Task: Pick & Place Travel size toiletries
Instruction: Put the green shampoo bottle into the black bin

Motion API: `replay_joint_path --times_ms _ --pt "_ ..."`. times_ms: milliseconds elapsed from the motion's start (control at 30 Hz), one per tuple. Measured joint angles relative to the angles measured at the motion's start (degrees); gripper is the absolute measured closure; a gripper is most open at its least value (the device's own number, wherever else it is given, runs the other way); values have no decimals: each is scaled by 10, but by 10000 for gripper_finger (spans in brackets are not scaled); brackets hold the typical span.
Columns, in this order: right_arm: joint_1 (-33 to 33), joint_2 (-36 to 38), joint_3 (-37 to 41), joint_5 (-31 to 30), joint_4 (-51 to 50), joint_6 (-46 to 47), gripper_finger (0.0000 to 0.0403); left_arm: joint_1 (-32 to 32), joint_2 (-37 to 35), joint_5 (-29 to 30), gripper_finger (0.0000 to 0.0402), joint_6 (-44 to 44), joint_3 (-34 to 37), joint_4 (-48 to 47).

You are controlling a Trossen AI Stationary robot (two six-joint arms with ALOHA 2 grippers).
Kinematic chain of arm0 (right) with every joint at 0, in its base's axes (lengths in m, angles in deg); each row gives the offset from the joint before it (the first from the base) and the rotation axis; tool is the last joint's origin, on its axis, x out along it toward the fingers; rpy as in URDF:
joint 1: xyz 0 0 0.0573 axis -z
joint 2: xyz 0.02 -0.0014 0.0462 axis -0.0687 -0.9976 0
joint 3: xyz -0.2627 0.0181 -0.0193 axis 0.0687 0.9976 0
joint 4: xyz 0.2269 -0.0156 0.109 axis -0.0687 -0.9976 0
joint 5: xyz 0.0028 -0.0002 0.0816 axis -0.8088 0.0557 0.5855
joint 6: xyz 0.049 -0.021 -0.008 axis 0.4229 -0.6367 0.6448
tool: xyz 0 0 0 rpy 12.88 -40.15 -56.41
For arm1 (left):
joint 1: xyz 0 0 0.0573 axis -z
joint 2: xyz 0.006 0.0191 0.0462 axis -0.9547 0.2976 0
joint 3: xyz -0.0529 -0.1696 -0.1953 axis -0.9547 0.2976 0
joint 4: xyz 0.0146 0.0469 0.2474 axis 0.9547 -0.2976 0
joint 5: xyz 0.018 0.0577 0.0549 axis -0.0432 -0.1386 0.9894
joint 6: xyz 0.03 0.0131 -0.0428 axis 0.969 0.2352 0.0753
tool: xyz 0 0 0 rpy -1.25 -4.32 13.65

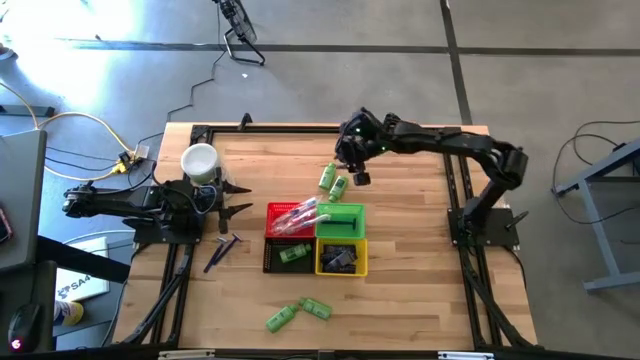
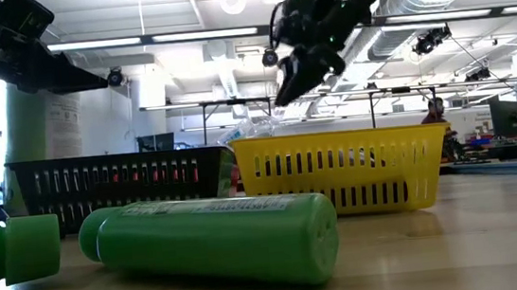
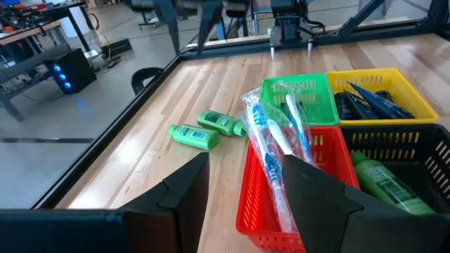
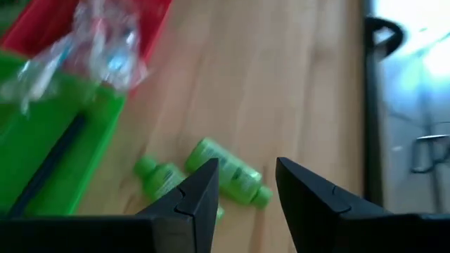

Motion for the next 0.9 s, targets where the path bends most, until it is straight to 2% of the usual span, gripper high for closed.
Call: replay_joint_path --times_ms 200,467,567,733,800,900 --pt "4 -50 -19 -2 -86 -80 269 0 0 0 226 0 0 0" --pt "2 -66 -19 -45 -79 -153 269 0 0 0 226 0 0 0" --pt "2 -66 -19 -39 -56 -124 276 0 0 0 226 0 0 0" --pt "-7 -66 -20 41 -51 -80 305 0 0 0 226 0 0 0" --pt "-22 -66 -20 32 -56 -79 315 0 0 0 226 0 0 0" --pt "-54 -66 -20 -21 -66 -77 322 0 0 0 226 0 0 0"
